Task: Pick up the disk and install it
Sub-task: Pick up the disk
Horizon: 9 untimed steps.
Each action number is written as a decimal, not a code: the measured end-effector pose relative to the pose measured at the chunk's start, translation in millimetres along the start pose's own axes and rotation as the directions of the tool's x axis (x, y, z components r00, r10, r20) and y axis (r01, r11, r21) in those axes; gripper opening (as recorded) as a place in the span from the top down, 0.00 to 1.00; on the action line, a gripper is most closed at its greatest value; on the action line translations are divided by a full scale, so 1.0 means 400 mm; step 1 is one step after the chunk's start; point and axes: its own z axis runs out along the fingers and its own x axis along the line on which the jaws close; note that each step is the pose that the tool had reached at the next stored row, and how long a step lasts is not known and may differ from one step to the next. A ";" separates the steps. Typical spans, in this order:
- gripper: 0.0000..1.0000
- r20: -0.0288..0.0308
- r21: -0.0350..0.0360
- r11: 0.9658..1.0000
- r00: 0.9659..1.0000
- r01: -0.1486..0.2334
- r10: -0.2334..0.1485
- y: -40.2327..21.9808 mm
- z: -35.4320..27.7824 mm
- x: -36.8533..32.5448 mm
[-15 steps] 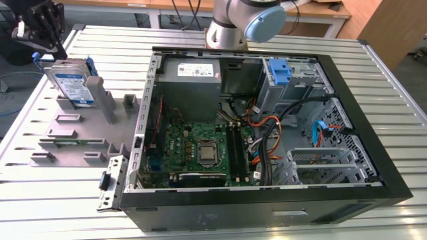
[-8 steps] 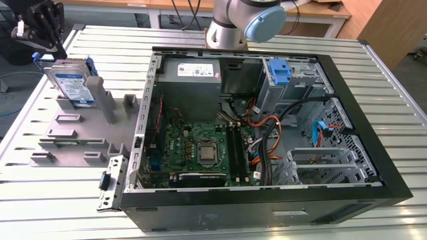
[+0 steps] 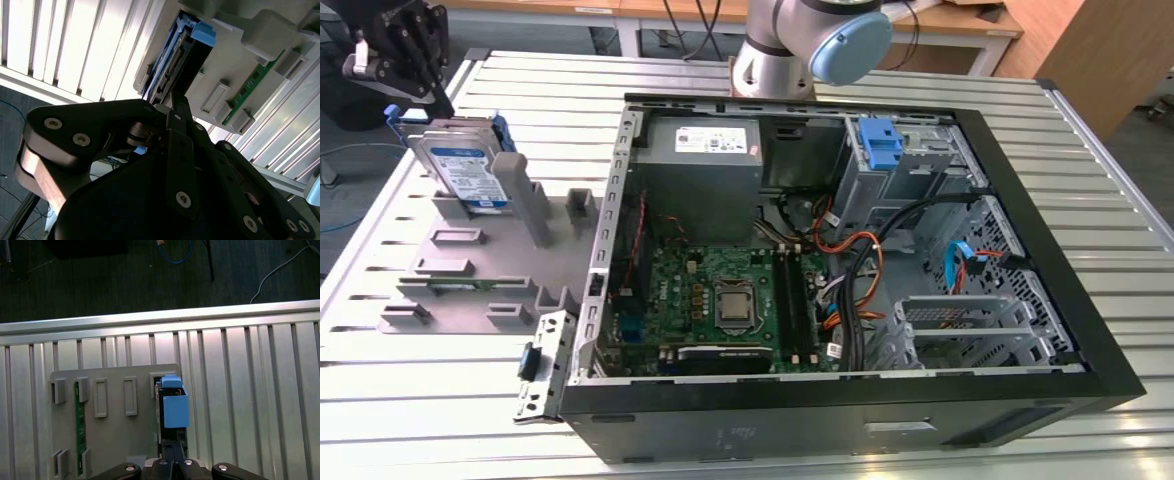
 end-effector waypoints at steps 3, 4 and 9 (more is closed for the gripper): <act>0.77 0.000 0.000 1.000 1.000 0.000 0.000 0.000 0.000 0.000; 0.77 0.000 0.000 1.000 1.000 0.000 0.000 0.000 0.000 0.000; 0.53 0.000 0.000 1.000 1.000 0.000 0.000 0.000 0.000 0.000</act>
